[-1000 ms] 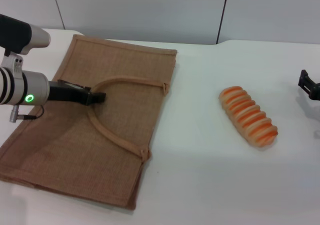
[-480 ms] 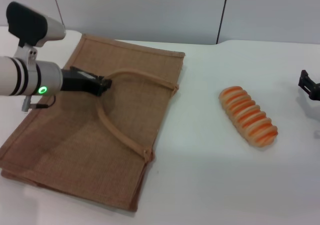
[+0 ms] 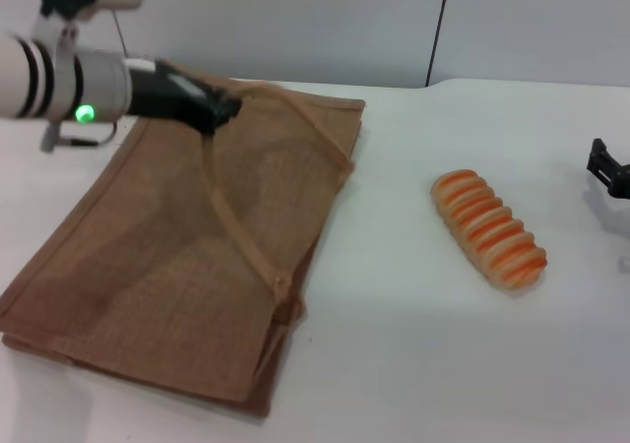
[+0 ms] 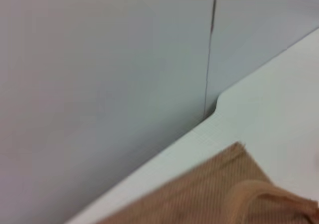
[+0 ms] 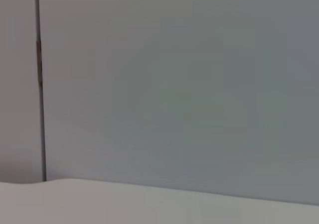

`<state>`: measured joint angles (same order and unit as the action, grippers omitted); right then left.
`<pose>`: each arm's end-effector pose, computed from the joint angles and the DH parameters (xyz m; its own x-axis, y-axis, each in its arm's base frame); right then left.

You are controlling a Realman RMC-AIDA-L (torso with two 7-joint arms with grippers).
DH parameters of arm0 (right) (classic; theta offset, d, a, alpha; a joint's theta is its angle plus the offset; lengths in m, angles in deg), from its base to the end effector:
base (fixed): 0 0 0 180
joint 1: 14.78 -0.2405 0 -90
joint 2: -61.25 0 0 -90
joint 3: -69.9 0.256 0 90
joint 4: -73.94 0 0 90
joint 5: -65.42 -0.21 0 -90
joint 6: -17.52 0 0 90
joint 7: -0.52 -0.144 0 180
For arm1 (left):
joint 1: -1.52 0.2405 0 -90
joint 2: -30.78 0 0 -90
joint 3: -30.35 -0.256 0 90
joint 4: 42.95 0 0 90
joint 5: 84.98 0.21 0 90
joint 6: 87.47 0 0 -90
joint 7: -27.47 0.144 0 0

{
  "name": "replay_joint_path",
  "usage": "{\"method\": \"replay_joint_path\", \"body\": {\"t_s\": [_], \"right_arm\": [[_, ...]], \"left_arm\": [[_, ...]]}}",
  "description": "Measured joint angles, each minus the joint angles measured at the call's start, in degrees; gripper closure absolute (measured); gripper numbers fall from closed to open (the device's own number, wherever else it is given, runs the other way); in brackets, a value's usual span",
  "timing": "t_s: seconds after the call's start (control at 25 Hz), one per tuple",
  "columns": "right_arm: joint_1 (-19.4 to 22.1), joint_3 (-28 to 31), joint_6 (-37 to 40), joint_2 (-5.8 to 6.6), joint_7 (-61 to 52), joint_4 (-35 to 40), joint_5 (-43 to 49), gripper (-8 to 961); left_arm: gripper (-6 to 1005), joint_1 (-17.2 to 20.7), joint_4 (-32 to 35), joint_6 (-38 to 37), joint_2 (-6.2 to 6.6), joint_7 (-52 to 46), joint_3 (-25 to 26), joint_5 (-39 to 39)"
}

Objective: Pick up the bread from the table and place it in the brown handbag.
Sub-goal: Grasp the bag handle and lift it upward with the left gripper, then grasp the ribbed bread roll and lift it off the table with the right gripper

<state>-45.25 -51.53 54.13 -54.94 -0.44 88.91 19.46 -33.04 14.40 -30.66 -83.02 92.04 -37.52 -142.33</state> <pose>0.3436 0.3799 -0.0236 0.7548 -0.2817 -0.5925 -0.6364 -0.0953 -0.7654 -0.2153 0.4288 0.0380 0.8804 0.4046 0.2473 0.4711 -0.6863 -0.5541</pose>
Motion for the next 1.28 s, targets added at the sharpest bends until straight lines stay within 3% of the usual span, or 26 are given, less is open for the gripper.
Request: {"method": "replay_joint_path", "body": {"t_s": [0.16, 0.4, 0.68, 0.92, 1.0, 1.08, 1.2, 1.28], "right_arm": [[-0.14, -0.12, -0.92, 0.0, 0.0, 0.09, 0.03, 88], [-0.23, -0.67, -1.09, -0.08, 0.0, 0.74, 0.45, 89], [0.09, -5.85, -1.7, -0.02, 0.07, 4.39, 0.53, 89], [0.79, -6.63, -7.77, 0.65, 0.59, 14.07, 4.41, 89], [1.41, -6.19, -10.01, 1.24, 0.6, 18.05, 6.27, 89], [2.74, -5.27, -13.69, 2.67, 0.61, 23.9, 8.18, 89], [5.2, -2.14, -22.4, 4.95, 0.64, 33.35, 11.57, 89], [6.96, 1.54, -31.07, 5.74, 0.68, 39.95, 15.68, 90]], "left_arm": [[879, 0.09, 9.47, 4.84, -0.5, -4.61, 1.82, 6.03], [878, -1.52, 22.48, 14.98, -2.14, -6.43, 9.18, 10.53], [877, -4.94, 28.96, 22.46, -1.64, -7.7, 13.91, 11.96], [876, -5.38, 31.75, 24.31, -1.66, -8.44, 14.1, 15.29], [876, -5.26, 32.33, 24.77, -1.63, -8.5, 14.14, 15.59], [876, -5.29, 32.81, 25.13, -1.63, -8.51, 14.19, 16.15], [875, -5.5, 33.26, 25.5, -1.74, -8.5, 14.22, 16.63], [875, -5.58, 33.34, 25.59, -1.8, -8.5, 14.23, 16.68]]}}
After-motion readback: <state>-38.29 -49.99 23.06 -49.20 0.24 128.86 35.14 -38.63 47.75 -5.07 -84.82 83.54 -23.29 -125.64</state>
